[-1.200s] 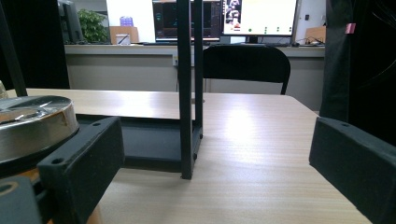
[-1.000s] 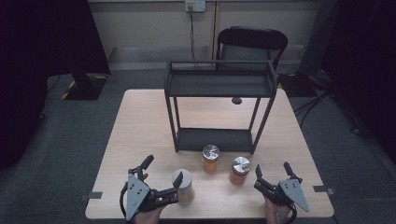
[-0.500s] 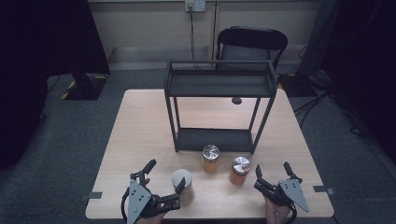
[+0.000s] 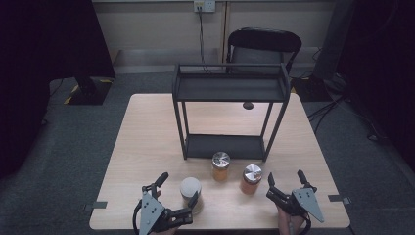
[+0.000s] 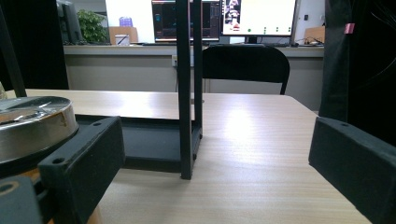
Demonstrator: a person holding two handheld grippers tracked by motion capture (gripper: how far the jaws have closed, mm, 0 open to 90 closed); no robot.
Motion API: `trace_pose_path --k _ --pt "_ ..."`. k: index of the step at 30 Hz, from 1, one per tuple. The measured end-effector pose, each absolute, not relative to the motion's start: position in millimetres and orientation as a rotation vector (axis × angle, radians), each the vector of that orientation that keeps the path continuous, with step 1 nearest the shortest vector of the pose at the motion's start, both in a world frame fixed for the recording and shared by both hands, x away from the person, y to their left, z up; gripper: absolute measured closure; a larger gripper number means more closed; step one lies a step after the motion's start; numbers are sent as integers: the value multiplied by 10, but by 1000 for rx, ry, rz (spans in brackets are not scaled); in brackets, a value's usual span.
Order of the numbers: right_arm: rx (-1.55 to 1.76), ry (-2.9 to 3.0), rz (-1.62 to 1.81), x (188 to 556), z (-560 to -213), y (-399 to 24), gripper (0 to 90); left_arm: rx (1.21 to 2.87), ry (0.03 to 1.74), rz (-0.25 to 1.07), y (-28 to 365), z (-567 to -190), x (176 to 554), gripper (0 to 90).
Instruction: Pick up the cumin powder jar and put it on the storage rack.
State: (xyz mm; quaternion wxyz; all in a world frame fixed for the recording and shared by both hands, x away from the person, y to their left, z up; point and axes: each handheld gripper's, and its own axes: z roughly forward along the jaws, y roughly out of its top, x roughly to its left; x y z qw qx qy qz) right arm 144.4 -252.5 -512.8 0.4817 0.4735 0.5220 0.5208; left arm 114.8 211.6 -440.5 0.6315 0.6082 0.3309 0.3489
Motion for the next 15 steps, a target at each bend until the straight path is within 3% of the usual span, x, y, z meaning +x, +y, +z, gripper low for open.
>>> trace_pose_path --k 15 --pt "1153 1272 1270 1442 -5131 -2524 27 1463 802 764 2040 -4493 1200 101"
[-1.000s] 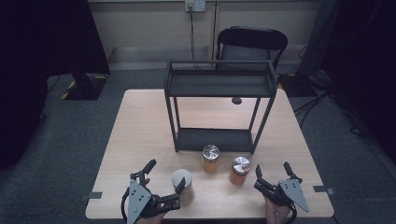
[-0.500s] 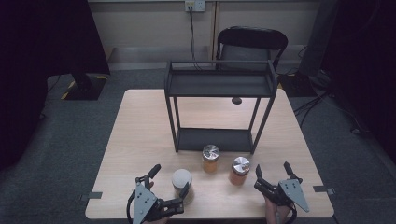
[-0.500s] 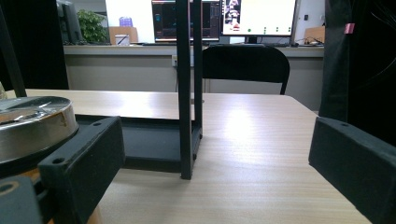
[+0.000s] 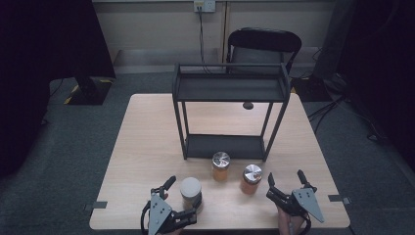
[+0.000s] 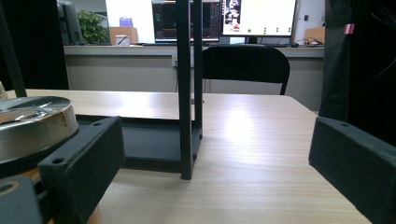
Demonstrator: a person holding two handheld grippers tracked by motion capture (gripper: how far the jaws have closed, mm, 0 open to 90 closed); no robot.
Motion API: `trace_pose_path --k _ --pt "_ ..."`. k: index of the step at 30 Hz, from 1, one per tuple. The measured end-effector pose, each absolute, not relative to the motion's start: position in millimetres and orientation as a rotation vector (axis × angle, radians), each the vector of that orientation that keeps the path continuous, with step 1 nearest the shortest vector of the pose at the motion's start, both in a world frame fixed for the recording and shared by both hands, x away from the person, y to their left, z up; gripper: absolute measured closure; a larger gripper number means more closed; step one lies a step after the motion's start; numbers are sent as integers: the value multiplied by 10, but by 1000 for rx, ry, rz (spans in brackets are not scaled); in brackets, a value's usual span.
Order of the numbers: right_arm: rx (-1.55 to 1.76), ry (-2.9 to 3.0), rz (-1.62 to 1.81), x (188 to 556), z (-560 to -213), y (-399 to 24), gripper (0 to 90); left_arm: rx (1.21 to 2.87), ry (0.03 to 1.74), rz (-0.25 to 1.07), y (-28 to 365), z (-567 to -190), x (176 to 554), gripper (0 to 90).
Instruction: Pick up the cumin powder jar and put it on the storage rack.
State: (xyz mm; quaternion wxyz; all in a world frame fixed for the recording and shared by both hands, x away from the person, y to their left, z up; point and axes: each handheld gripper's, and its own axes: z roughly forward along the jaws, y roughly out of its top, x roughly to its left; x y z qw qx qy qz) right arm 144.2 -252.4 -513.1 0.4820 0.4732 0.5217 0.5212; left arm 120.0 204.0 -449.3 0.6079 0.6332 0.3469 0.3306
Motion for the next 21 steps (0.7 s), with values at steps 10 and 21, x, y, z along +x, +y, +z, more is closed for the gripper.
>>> trace_pose_path --k 10,21 --pt "1153 1271 1271 1441 -5133 -2525 27 1528 814 713 2025 -4515 1291 184" --pt "1152 1271 1272 1440 -5134 -2525 27 1553 831 693 2026 -4570 1325 245"
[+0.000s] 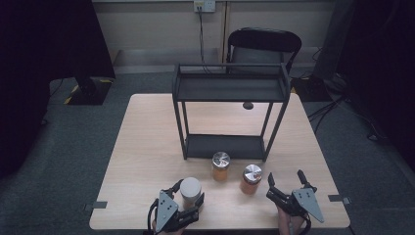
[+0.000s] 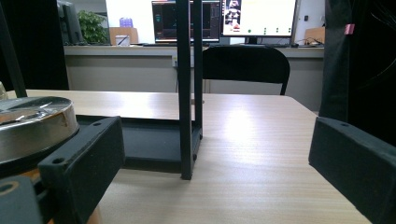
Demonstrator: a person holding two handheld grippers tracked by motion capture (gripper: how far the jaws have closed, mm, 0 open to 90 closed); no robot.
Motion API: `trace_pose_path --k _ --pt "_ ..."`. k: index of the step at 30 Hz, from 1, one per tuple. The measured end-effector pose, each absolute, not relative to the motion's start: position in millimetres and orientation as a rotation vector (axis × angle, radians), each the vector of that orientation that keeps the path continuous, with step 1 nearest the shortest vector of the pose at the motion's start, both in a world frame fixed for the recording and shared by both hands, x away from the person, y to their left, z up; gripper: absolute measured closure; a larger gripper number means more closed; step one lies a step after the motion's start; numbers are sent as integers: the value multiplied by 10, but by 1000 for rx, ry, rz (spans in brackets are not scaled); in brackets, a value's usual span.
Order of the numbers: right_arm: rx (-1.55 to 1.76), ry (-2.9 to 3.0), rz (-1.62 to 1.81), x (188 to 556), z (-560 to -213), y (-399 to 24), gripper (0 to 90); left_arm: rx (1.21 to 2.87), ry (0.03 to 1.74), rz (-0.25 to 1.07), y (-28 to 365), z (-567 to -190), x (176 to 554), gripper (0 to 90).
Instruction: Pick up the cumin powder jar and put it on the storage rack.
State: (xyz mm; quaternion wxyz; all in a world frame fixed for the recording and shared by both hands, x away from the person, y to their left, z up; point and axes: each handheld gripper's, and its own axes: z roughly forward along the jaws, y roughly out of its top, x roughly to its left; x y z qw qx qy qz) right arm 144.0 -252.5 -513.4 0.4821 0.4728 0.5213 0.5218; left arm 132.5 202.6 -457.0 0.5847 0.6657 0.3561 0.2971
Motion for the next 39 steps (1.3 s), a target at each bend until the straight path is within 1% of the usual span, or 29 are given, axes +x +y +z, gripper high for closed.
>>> trace_pose_path --k 9,13,39 --pt "1153 1270 1272 1440 -5134 -2526 27 1572 844 679 2040 -4574 1363 285" --pt "1153 1270 1272 1440 -5134 -2525 27 1576 836 673 2043 -4587 1375 330" --pt "1154 1269 1273 1439 -5135 -2525 27 1579 852 680 2021 -4557 1359 342"
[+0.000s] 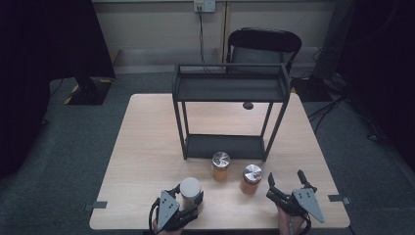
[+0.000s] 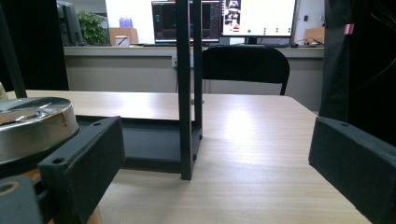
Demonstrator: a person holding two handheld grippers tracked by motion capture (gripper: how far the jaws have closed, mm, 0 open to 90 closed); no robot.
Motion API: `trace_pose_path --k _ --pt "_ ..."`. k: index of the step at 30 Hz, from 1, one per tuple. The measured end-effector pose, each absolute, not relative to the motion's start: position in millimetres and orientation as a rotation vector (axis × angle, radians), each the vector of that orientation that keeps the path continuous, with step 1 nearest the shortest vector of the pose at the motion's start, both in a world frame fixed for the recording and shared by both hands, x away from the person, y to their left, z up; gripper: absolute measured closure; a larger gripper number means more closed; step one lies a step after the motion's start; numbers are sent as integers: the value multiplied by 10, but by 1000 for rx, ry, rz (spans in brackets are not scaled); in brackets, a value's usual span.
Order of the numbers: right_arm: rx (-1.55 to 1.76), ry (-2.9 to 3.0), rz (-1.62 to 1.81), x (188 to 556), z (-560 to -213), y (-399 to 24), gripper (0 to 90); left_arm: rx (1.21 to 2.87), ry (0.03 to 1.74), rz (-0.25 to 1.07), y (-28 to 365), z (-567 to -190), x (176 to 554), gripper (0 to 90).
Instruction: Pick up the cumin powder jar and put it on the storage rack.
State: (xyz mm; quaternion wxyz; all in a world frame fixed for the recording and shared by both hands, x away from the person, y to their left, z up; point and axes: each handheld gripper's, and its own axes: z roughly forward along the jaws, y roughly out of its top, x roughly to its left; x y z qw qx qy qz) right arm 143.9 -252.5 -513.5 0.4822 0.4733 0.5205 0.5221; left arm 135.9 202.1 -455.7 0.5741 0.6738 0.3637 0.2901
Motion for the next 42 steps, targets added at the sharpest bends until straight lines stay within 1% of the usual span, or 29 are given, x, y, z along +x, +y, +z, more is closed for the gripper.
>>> trace_pose_path --k 42 --pt "1151 1266 1274 1436 -5141 -2525 27 1567 850 699 2077 -4370 1445 343"
